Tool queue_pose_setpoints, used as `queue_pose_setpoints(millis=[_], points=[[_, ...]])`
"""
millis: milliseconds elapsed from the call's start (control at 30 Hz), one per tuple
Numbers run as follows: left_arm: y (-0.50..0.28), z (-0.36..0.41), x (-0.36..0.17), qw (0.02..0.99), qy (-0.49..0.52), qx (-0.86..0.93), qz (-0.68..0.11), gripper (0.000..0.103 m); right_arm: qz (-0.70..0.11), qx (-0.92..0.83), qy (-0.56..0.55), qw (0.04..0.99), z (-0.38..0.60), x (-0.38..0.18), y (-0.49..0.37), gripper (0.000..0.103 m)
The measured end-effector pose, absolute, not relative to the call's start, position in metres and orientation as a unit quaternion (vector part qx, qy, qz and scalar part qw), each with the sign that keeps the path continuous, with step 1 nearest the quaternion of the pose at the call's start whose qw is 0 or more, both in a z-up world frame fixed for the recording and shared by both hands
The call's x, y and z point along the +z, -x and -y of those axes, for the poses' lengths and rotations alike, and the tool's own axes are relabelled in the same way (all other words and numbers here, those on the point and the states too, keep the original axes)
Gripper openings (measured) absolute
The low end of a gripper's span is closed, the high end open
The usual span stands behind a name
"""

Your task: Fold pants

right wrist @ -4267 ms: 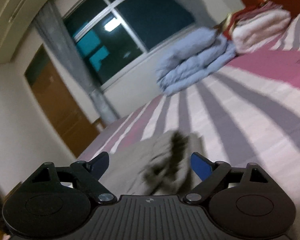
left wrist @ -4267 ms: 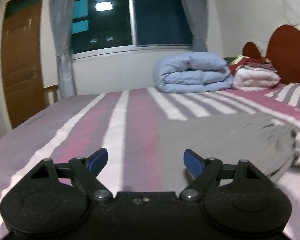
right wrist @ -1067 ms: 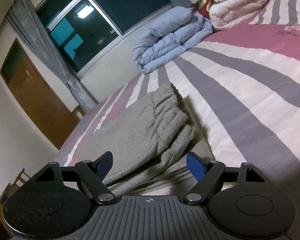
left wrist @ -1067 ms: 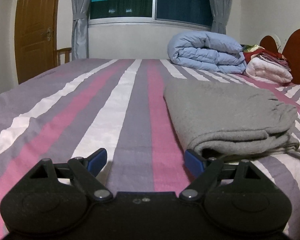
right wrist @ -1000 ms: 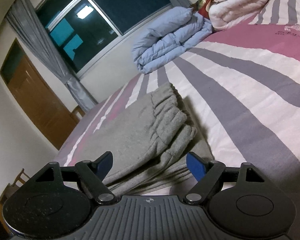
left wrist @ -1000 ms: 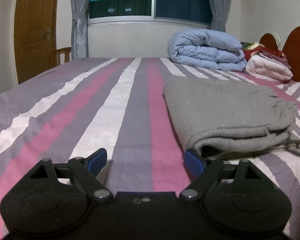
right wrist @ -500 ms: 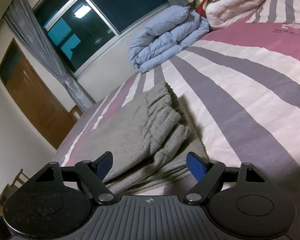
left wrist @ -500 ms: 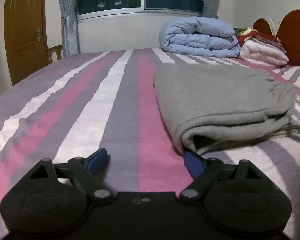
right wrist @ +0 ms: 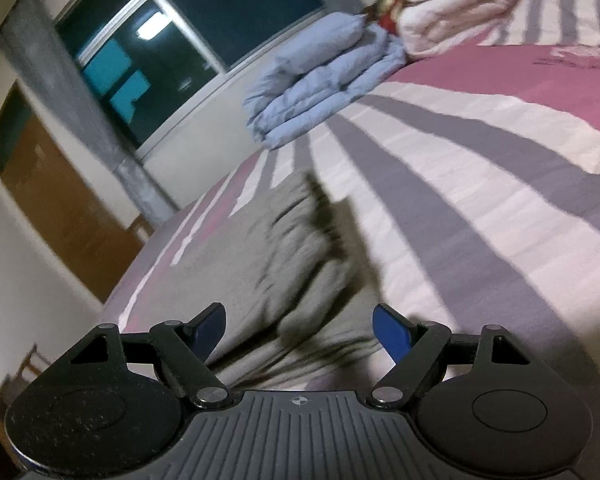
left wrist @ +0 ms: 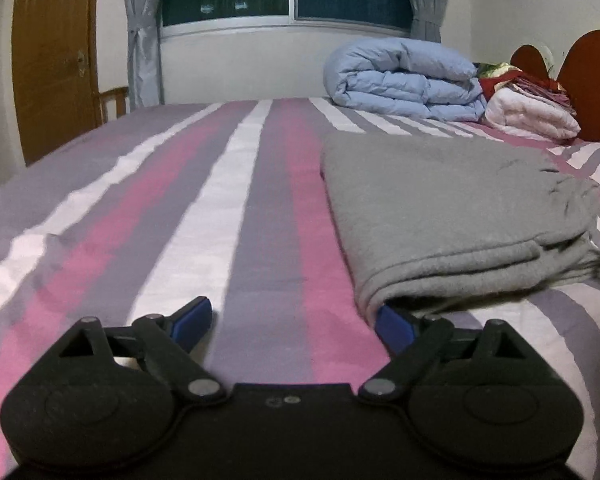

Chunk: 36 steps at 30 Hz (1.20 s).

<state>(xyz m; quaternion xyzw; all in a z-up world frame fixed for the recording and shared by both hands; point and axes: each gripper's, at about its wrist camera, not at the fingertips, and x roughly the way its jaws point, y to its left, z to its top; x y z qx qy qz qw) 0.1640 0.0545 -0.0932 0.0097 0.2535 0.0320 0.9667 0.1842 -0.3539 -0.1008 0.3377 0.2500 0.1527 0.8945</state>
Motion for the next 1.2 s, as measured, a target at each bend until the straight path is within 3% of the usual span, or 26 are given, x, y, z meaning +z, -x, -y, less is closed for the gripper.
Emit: queue_pose_setpoints(millis=[133,333,500,733,767,800,833,933,1200], points=[[-0.156,-0.076,-0.080,0.968,0.012,0.068,-0.240,0.080,-0.254,0.155,-0.396,0.868,0.381,-0.107,-0.199,0.080],[-0.201,-0.113,-0.071,0.951,0.170,-0.065,-0.248,0.081,-0.298,0.219,-0.425,0.826,0.394,-0.120,-0.243,0.080],[-0.265,-0.127,-0.091,0.896,0.283,-0.151,-0.307,0.077,-0.321,0.264,-0.449,0.791,0.392,-0.133,-0.275,0.080],[-0.350,-0.131,-0.120,0.789,0.354,-0.310,-0.395,0.074,-0.364,0.339,-0.449,0.742,0.382,-0.139,-0.326,0.084],[-0.358,-0.124,-0.122,0.785,0.345,-0.319,-0.403,0.047,-0.371,0.345,-0.449,0.736,0.380,-0.140,-0.334,0.084],[-0.366,-0.114,-0.126,0.783,0.327,-0.317,-0.423,0.028,-0.376,0.349,-0.438,0.738,0.377,-0.138,-0.341,0.079],[-0.371,-0.107,-0.131,0.782,0.325,-0.317,-0.427,0.025,-0.383,0.346,-0.414,0.750,0.371,-0.135,-0.347,0.065],[-0.372,-0.107,-0.138,0.782,0.364,-0.322,-0.390,0.020,-0.375,0.360,-0.394,0.758,0.362,-0.127,-0.358,0.056],[-0.405,-0.150,-0.088,0.825,0.374,-0.316,-0.281,0.021,-0.290,0.420,-0.360,0.781,0.339,-0.057,-0.425,0.051]])
